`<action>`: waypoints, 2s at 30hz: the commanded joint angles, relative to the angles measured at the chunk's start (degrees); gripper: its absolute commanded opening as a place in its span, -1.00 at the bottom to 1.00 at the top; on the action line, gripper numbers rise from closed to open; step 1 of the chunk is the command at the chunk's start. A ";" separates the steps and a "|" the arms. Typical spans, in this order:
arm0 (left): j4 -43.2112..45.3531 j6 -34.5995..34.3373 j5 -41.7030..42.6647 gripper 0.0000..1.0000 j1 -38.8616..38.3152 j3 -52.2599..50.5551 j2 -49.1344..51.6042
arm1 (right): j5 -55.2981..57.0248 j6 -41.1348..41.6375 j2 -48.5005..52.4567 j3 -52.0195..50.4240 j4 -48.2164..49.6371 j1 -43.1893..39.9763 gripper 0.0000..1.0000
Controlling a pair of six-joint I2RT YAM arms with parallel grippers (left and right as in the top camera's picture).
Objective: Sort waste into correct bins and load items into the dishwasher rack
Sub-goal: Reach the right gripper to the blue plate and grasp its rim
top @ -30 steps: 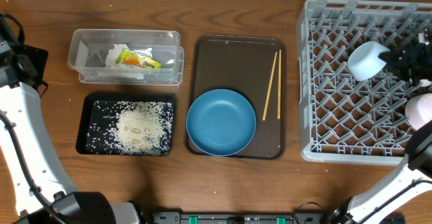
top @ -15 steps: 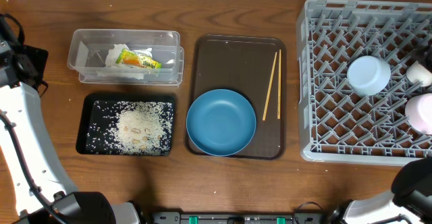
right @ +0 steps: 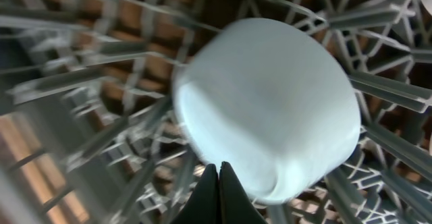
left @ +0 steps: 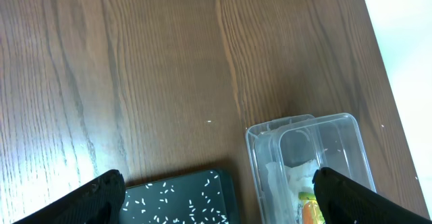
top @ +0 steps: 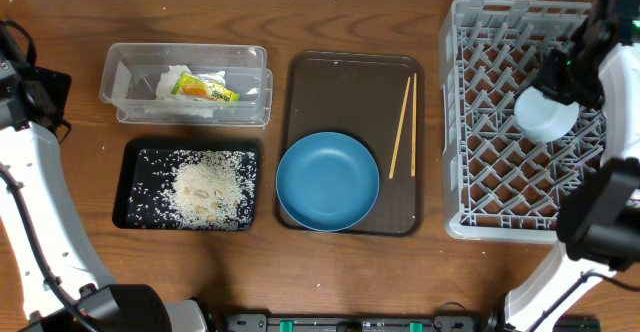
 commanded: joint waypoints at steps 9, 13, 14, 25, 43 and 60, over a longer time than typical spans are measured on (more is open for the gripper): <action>-0.20 0.35 -0.28 0.84 0.20 0.20 0.11 | 14.56 8.20 0.48 0.76 -1.29 -3.78 -0.98; -0.20 0.35 -0.28 0.83 0.20 0.20 0.11 | 12.87 8.17 -3.87 0.83 -2.84 -3.58 -0.98; -0.20 0.35 -0.28 0.84 0.20 0.20 0.11 | 10.32 7.80 -5.27 0.83 -3.26 -3.19 -0.98; -0.20 0.35 -0.28 0.83 0.20 0.20 0.11 | -22.62 -14.53 -13.53 0.79 -1.05 15.39 0.18; -0.20 0.35 -0.28 0.83 0.20 0.20 0.11 | -14.23 -16.41 6.12 0.61 -0.55 58.64 -0.06; -0.20 0.35 -0.28 0.83 0.20 0.20 0.11 | -0.81 -5.40 8.79 -4.79 5.35 75.06 -0.04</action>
